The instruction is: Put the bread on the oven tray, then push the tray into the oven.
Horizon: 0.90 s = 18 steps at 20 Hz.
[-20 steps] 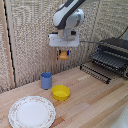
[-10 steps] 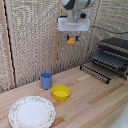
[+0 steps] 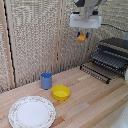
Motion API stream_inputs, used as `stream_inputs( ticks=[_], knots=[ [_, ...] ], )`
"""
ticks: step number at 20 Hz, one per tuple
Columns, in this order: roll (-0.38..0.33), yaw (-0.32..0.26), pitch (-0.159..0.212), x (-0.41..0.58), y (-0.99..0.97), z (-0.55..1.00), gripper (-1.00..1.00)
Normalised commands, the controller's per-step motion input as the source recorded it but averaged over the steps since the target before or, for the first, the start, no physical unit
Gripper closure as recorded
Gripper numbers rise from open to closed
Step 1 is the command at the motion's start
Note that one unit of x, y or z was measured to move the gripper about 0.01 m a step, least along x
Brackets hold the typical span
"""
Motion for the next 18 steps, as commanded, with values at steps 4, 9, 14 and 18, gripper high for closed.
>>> stream_inputs(
  ticks=[4, 9, 14, 18],
  knots=[
    [0.0, -0.129, 0.013, 0.016, -0.84, 0.04, 1.0],
    [0.0, -0.106, 0.035, 0.0, -0.9, 0.01, 1.0],
    [0.018, -0.063, 0.011, 0.0, -0.97, -0.06, 1.0],
    [0.031, -0.047, 0.008, 0.0, -0.99, -0.14, 1.0]
  ],
)
